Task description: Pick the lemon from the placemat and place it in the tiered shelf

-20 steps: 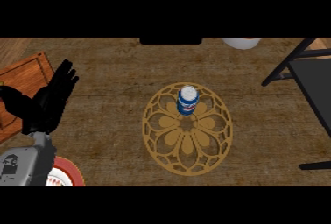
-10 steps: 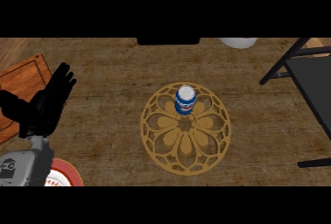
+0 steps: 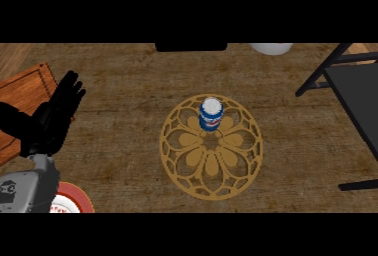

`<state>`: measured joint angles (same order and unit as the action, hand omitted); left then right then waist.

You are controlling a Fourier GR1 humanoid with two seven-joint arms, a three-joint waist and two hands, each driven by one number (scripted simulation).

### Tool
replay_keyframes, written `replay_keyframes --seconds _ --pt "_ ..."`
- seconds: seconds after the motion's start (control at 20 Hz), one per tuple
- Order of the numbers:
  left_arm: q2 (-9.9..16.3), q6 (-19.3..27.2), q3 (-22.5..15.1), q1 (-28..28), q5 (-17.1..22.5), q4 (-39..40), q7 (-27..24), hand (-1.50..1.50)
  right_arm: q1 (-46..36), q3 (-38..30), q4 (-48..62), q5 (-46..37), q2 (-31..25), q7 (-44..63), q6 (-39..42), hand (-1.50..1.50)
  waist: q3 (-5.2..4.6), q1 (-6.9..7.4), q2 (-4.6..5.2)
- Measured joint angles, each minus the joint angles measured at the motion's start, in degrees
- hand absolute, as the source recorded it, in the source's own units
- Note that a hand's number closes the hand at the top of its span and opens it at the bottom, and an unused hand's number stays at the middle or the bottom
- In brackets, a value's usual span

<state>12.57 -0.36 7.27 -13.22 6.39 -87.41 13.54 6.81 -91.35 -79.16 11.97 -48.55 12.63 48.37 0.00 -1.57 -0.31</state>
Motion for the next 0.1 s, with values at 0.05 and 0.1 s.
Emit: replay_keyframes --seconds 0.05,0.1 --pt "0.03 -0.09 -0.01 -0.21 0.04 -0.05 0.26 0.00 1.27 -0.94 -0.10 0.17 0.22 -1.53 1.16 -1.50 0.00 0.12 0.03" --pt "-0.20 0.14 -0.33 -0.15 -0.27 -0.46 0.42 0.00 2.32 -1.48 0.63 0.05 -0.08 -3.36 2.11 -1.50 0.01 0.26 0.05"
